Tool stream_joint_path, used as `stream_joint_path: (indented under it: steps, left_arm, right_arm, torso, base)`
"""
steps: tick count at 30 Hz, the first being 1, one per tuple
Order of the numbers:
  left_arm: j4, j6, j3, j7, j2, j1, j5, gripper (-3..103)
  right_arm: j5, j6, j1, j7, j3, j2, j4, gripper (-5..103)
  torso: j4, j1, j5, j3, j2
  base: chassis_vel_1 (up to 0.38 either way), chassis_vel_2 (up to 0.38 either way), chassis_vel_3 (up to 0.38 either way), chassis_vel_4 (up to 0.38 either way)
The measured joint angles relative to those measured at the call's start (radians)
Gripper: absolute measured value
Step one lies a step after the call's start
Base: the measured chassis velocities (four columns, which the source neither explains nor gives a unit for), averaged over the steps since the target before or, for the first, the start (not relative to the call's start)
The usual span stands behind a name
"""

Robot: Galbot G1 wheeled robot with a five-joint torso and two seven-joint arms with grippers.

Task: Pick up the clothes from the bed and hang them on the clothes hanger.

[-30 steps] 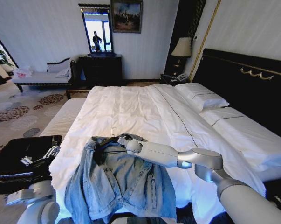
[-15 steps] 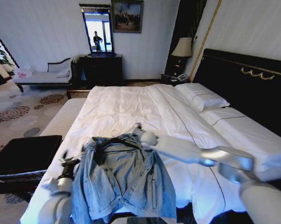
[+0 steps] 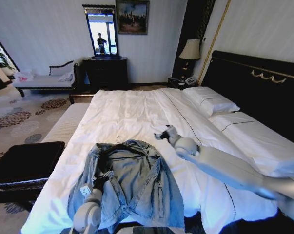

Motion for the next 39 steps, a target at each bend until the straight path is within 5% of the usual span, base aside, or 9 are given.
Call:
stream_joint_path:
  steps: [7, 12, 17, 19, 20, 22, 23, 27, 39]
  left_arm:
    - [0.016, 0.033, -0.004, -0.023, -0.013, 0.014, 0.011, 103]
    - [0.043, 0.054, -0.001, -0.024, -0.016, 0.006, 0.018, 94]
    - [0.045, 0.064, 0.004, -0.023, -0.016, 0.012, 0.023, 73]
    - [0.043, 0.064, 0.005, -0.022, -0.016, 0.014, 0.023, 73]
    - [0.037, 0.064, 0.007, -0.021, -0.016, 0.019, 0.024, 62]
    - [0.031, 0.065, 0.009, -0.019, -0.016, 0.023, 0.024, 62]
    - [0.025, 0.066, 0.009, -0.019, -0.015, 0.027, 0.024, 51]
    - [0.014, 0.068, 0.008, -0.019, -0.013, 0.037, 0.012, 35]
    - [-0.063, 0.055, 0.074, 0.032, 0.043, 0.102, 0.034, 6]
  right_arm:
    - [-0.052, 0.018, -0.102, -0.016, 0.085, -0.031, 0.011, 100]
    - [-0.066, 0.019, -0.137, -0.016, 0.117, -0.045, 0.022, 100]
    - [-0.081, 0.025, -0.165, -0.021, 0.148, -0.064, 0.03, 100]
    - [-0.084, 0.027, -0.167, -0.022, 0.151, -0.067, 0.03, 100]
    - [-0.088, 0.03, -0.172, -0.024, 0.156, -0.068, 0.03, 100]
    - [-0.092, 0.033, -0.175, -0.025, 0.16, -0.069, 0.03, 100]
    - [-0.095, 0.035, -0.18, -0.026, 0.164, -0.068, 0.03, 100]
    - [-0.112, 0.041, -0.195, -0.027, 0.173, -0.065, 0.028, 100]
    - [-0.133, 0.062, -0.212, -0.027, 0.183, -0.057, 0.012, 100]
  torso:
    - [0.0004, 0.0, -0.0002, 0.0, 0.0]
    - [0.0004, 0.0, -0.0003, 0.0, 0.0]
    - [0.0002, 0.0, -0.0004, 0.0, 0.0]
    - [0.0002, 0.0, -0.0004, 0.0, 0.0]
    - [0.0002, 0.0, -0.0004, 0.0, 0.0]
    - [0.0003, 0.0, -0.0004, 0.0, 0.0]
    - [0.0003, 0.0, -0.0004, 0.0, 0.0]
    - [0.0003, 0.0, -0.0004, 0.0, 0.0]
    - [0.0003, 0.0, -0.0004, 0.0, 0.0]
  base:
    - [0.0, 0.0, 0.0, 0.0]
    - [0.0, 0.0, 0.0, 0.0]
    - [0.0, 0.0, 0.0, 0.0]
    - [0.0, 0.0, 0.0, 0.0]
    - [0.0, 0.0, 0.0, 0.0]
    - [0.0, 0.0, 0.0, 0.0]
    - [0.0, 0.0, 0.0, 0.0]
    - [0.0, 0.0, 0.0, 0.0]
    - [0.0, 0.0, 0.0, 0.0]
